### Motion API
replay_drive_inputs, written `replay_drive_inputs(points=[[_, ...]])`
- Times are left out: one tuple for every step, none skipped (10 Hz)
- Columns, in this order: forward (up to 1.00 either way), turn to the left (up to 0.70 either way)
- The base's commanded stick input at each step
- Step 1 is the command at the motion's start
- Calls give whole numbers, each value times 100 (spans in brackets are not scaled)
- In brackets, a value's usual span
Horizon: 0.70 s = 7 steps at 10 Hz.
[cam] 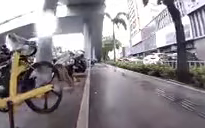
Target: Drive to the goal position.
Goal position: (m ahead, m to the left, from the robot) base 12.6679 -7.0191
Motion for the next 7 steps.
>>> replay_drive_inputs(points=[[70,-1],[70,0],[70,0],[70,0],[70,13],[70,14],[70,14]])
